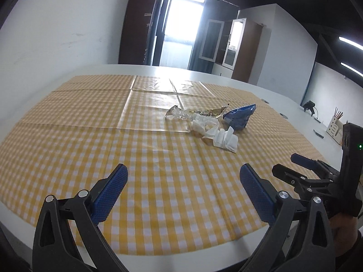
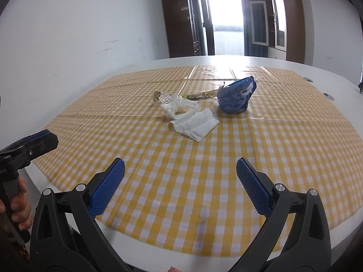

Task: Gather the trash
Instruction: 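Grasp the white napkin with the right tool while the left tool grasps crumpled white tissue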

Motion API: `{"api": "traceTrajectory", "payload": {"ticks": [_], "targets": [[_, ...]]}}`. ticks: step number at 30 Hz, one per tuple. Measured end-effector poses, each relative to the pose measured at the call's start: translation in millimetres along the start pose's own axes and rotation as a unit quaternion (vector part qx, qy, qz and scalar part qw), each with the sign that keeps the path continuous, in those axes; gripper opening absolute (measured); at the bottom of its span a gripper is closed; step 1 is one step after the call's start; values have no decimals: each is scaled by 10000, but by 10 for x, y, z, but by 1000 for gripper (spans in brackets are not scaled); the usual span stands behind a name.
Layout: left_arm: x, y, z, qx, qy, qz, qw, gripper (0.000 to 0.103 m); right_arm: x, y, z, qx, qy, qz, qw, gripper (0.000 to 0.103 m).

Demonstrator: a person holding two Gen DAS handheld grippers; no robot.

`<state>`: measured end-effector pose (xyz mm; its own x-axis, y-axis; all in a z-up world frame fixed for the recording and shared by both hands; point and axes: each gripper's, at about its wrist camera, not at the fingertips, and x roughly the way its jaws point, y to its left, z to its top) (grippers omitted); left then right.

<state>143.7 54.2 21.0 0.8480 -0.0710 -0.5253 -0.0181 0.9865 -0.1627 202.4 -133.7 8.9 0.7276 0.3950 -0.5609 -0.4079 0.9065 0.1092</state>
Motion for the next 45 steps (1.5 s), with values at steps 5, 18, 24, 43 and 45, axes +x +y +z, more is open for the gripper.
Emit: {"api": "traceTrajectory", "payload": {"ticks": [5, 18, 24, 43, 45], "targets": [[401, -81, 284, 183, 41, 108, 9998, 97, 320, -155, 258, 67, 250, -9, 9997, 91], [1945, -121, 879, 37, 1280, -128, 9917, 91, 1137, -324, 544, 188, 935, 17, 9954, 80], [2288, -108, 894, 0, 1558, -378, 9871, 90, 1398, -356, 610, 274, 1222, 37, 9921, 72], [2488, -37, 791, 61, 1602, -511, 9857, 17, 1684, -193, 570, -125, 1477, -320, 9884, 10], [2433, 72, 813, -150, 1508, -503, 9872, 15, 1621, -249, 536, -38, 1445, -259, 9892, 8]]}}
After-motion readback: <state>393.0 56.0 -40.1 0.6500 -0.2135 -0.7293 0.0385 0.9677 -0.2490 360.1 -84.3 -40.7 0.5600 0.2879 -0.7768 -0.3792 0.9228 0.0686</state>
